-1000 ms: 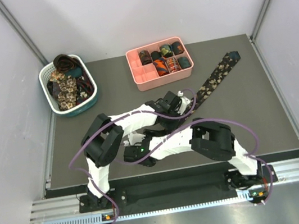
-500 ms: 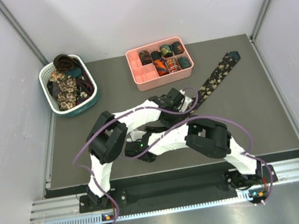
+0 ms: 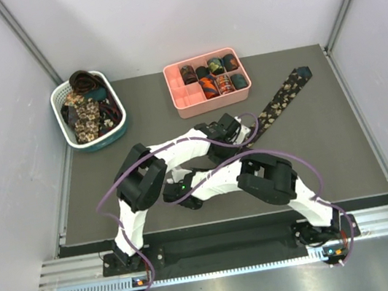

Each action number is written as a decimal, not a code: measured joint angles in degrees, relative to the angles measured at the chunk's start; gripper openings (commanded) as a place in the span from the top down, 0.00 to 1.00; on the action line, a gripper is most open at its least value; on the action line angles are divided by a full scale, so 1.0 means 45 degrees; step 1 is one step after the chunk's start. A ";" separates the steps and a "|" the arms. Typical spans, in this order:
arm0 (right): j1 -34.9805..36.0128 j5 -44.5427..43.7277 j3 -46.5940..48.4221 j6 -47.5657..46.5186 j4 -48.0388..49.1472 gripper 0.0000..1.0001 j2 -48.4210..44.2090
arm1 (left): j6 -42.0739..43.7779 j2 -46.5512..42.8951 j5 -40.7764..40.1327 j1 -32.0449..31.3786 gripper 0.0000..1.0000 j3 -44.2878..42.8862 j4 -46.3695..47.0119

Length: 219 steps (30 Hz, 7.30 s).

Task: Roll the ties
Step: Roll the tie

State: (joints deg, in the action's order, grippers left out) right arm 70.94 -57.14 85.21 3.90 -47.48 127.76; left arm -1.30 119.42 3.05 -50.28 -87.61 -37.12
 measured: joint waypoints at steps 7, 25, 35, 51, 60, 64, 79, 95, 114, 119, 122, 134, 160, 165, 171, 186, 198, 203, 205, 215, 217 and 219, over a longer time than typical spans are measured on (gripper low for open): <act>-0.0019 0.0160 0.0000 0.0277 -0.0044 0.99 0.0029 | 0.0180 0.0024 0.0272 -0.0005 0.52 -0.0102 -0.0102; -0.0602 0.2050 -0.1647 0.0019 0.2045 1.00 -0.1914 | -0.0287 -0.2817 0.0112 0.1219 0.18 0.1418 0.1025; -0.0957 0.3667 -0.2856 -0.0311 0.3662 1.00 -0.3327 | -0.2720 -0.7616 -0.0418 0.3687 0.01 0.5134 0.5265; -0.2686 0.8218 -0.4804 -0.0384 0.5717 1.00 -0.6217 | -0.7019 -1.1618 -0.4639 0.5338 0.01 0.9675 0.7679; -0.4163 1.1735 -0.5323 -0.0083 0.6368 1.00 -0.6912 | -0.6343 -1.1448 -0.2404 0.5338 0.01 1.0987 0.8616; -0.4828 1.3386 -0.5518 0.0039 0.6562 1.00 -0.6912 | -0.5780 -1.0967 -0.1078 0.5328 0.01 1.1230 0.8942; -0.7461 1.9798 -0.6611 0.0962 0.8048 1.00 -0.6858 | -0.3220 -1.0550 0.0578 0.2720 0.02 1.2905 1.1948; -0.8646 2.2993 -0.6606 0.1622 0.9350 1.00 -0.5396 | 0.0729 -0.7815 0.1171 0.1302 0.11 1.1827 1.2216; -0.9753 2.4324 -0.5712 0.1375 0.8582 1.00 -0.4036 | 0.1982 -0.5042 0.1802 0.1015 0.24 0.9617 1.1191; -0.9918 2.4689 -0.5430 0.1375 0.8422 1.00 -0.3599 | 0.2161 -0.4755 0.1797 0.0937 0.32 0.9432 1.1030; -1.0020 2.4805 -0.5323 0.1370 0.8359 0.98 -0.3410 | 0.2273 -0.4697 0.1778 0.0899 0.36 0.9277 1.0856; -1.0224 2.4888 -0.5319 0.1258 0.8359 0.90 -0.3279 | 0.2467 -0.4473 0.1282 0.0539 0.55 0.8811 1.0278; -1.0316 2.4805 -0.5435 0.1263 0.8485 0.67 -0.3269 | 0.1846 -0.3954 0.0787 0.0287 0.69 0.7645 0.8767; -1.0331 2.4815 -0.5435 0.1287 0.8524 0.63 -0.3269 | 0.1841 -0.3949 0.0797 0.0282 0.71 0.7645 0.8767; -1.0355 2.4888 -0.5425 0.1384 0.8539 0.55 -0.3283 | 0.1841 -0.3949 0.0772 0.0233 0.69 0.7640 0.8757; -1.0414 2.4417 -0.5523 0.1423 0.8534 0.86 -0.3424 | 0.1622 -0.3759 0.0559 0.0160 0.71 0.7155 0.8087; -1.0443 2.4300 -0.5523 0.1438 0.8514 0.91 -0.3337 | 0.1564 -0.3682 0.0593 0.0102 0.54 0.6946 0.7815; -1.0491 2.4344 -0.5605 0.1467 0.8602 0.73 -0.3337 | 0.1501 -0.3517 0.0481 0.0107 0.76 0.6562 0.7334; -1.0516 2.4407 -0.5610 0.1486 0.8592 0.70 -0.3337 | 0.1462 -0.3502 0.0481 0.0107 0.77 0.6504 0.7232; -1.0686 2.4295 -0.5600 0.1715 0.8315 0.57 -0.3691 | 0.1443 -0.3502 0.0505 0.0107 0.78 0.6562 0.7325; -1.0826 2.4183 -0.5600 0.1821 0.8262 0.56 -0.3779 | 0.1423 -0.3502 0.0505 0.0107 0.78 0.6567 0.7334; -1.1064 2.4033 -0.5600 0.1904 0.8262 0.55 -0.3852 | 0.1409 -0.3502 0.0505 0.0107 0.78 0.6567 0.7339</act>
State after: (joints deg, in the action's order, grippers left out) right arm 21.15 51.00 60.01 12.47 -10.31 110.43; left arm 5.04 103.66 5.32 -49.80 -58.06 -4.10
